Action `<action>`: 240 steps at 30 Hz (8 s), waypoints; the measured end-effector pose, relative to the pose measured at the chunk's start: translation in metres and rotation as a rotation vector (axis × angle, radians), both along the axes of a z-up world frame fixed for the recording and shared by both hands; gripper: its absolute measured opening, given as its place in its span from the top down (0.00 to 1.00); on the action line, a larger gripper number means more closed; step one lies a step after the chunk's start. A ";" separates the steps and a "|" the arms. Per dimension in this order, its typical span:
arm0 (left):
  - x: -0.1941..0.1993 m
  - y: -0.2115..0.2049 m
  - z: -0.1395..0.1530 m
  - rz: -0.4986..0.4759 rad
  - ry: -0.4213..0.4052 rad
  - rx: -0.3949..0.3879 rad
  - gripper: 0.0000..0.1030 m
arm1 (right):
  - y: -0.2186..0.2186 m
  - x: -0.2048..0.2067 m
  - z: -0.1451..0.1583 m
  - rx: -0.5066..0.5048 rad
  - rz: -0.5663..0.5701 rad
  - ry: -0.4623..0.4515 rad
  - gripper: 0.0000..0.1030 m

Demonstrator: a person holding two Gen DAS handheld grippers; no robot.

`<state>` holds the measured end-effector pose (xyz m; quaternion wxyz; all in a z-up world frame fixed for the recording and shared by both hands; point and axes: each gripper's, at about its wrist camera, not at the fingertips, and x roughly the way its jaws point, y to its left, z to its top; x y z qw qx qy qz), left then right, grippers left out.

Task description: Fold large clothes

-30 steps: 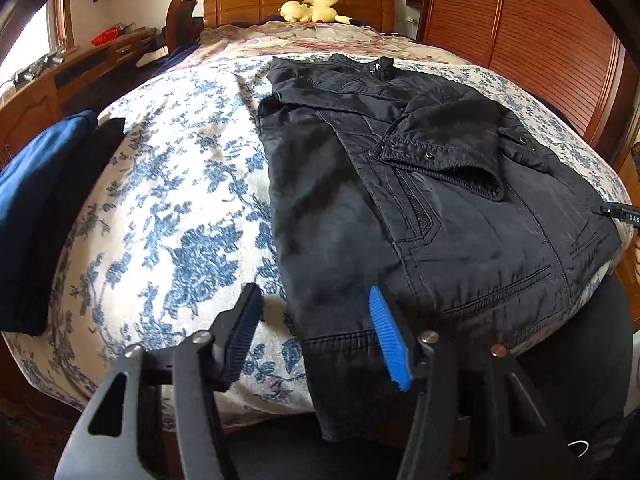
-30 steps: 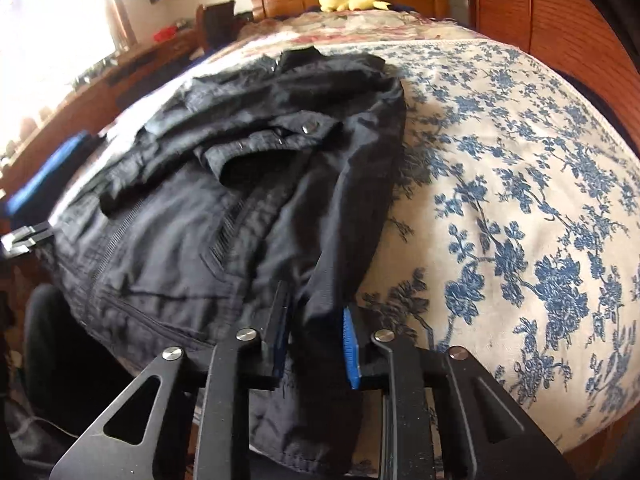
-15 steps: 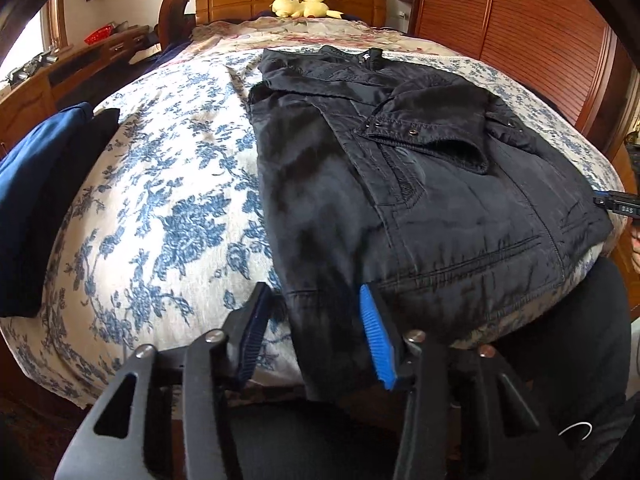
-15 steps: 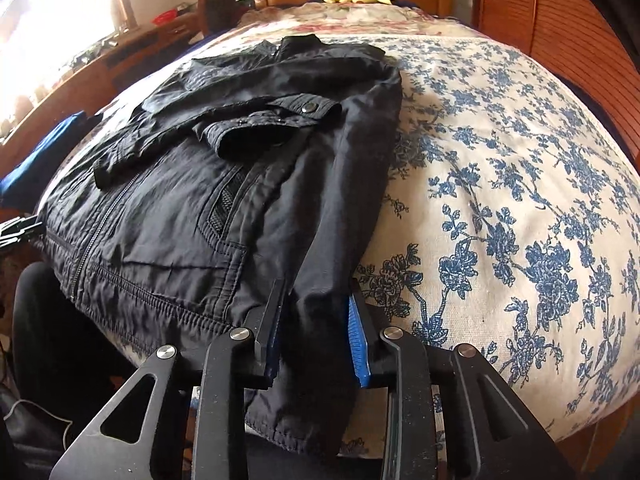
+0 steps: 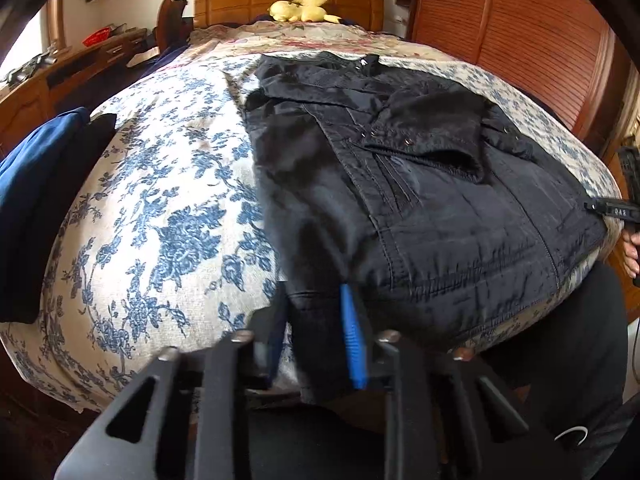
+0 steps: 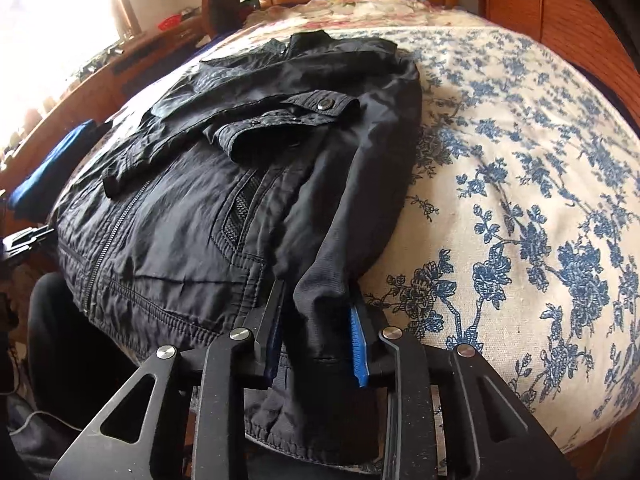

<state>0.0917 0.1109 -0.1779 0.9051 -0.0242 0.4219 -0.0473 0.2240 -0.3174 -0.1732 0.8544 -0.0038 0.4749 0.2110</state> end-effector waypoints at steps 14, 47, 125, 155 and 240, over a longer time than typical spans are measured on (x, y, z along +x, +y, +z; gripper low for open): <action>-0.040 -0.031 0.148 -0.039 -0.281 0.068 0.97 | -0.013 -0.029 0.120 0.299 0.028 -0.227 0.94; 0.065 -0.021 0.150 0.028 -0.379 0.055 0.96 | -0.017 0.031 0.117 0.214 -0.016 -0.394 0.94; 0.180 0.054 0.106 0.022 -0.350 -0.035 0.79 | 0.280 0.213 0.022 -0.217 0.376 -0.006 0.76; 0.189 0.021 0.097 -0.070 -0.320 -0.051 0.78 | 0.187 0.287 0.076 -0.281 0.000 -0.255 0.54; 0.097 -0.109 0.068 -0.274 -0.210 -0.035 0.67 | 0.072 0.061 0.056 -0.182 0.020 -0.208 0.52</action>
